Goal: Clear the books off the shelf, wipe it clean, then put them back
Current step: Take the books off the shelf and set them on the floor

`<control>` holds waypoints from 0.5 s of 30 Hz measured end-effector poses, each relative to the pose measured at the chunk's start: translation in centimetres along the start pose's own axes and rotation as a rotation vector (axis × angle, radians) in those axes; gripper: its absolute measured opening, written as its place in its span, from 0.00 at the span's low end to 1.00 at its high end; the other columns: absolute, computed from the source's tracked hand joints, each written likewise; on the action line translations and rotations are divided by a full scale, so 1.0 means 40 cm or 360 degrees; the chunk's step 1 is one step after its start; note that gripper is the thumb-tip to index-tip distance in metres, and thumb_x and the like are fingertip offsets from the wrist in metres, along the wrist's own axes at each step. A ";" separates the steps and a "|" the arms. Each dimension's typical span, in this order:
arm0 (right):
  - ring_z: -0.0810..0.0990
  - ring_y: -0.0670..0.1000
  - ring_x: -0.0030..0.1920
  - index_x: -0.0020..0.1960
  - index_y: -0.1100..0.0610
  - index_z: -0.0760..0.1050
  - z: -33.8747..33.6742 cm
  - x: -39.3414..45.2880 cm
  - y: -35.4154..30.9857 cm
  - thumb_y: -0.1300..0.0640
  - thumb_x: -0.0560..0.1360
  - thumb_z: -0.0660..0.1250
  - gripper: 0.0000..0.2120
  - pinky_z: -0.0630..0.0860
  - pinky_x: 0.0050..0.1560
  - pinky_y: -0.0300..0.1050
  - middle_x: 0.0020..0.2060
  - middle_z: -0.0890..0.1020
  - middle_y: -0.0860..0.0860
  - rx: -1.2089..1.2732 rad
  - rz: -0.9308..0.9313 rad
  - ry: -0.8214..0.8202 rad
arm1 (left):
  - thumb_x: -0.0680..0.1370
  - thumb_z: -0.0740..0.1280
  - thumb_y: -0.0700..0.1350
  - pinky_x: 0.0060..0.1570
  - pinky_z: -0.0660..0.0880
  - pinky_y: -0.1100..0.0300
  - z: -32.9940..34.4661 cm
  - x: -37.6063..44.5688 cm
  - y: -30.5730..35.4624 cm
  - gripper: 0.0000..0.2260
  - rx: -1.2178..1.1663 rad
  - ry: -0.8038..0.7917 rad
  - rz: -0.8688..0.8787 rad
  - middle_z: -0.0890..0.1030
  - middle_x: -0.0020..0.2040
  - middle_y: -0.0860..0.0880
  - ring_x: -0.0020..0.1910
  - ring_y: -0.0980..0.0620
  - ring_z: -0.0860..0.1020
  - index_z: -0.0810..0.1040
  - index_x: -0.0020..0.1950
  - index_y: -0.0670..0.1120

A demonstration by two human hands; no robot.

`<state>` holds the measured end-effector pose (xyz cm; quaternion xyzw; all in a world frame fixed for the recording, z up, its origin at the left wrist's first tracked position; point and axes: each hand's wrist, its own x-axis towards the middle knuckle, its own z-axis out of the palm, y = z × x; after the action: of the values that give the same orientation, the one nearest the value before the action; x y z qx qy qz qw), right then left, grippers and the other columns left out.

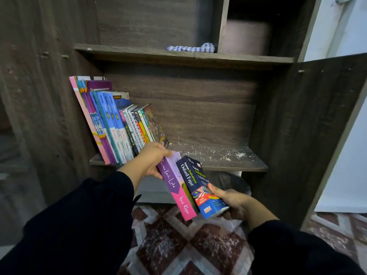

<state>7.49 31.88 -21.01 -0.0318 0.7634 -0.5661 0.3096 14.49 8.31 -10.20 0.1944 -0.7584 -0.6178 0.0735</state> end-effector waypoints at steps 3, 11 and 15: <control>0.74 0.46 0.16 0.38 0.58 0.76 -0.011 0.018 0.074 0.41 0.71 0.68 0.19 0.63 0.17 0.31 0.19 0.79 0.50 0.0078 0.0021 0.0208 | 0.76 0.67 0.39 0.33 0.79 0.42 -0.011 0.006 -0.036 0.06 0.0150 0.0025 0.0001 0.80 0.44 0.38 0.38 0.42 0.81 0.70 0.46 0.44; 0.81 0.50 0.25 0.40 0.64 0.76 0.027 0.116 0.175 0.54 0.68 0.76 0.14 0.75 0.26 0.37 0.34 0.82 0.57 -0.0012 0.0180 0.0405 | 0.76 0.68 0.40 0.30 0.79 0.45 -0.013 0.069 -0.146 0.07 0.0433 -0.0132 -0.0202 0.80 0.42 0.41 0.37 0.43 0.80 0.71 0.50 0.44; 0.84 0.57 0.37 0.49 0.68 0.79 0.072 0.199 0.223 0.54 0.65 0.78 0.21 0.81 0.39 0.48 0.43 0.84 0.62 -0.0025 0.0186 0.0458 | 0.75 0.68 0.41 0.40 0.80 0.38 0.013 0.139 -0.226 0.07 0.0513 -0.0158 -0.0294 0.80 0.45 0.40 0.42 0.39 0.81 0.71 0.49 0.45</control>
<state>5.23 29.48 -32.84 0.0917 0.8048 -0.5399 0.2290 11.06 5.19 -19.78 0.2419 -0.8291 -0.5012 -0.0531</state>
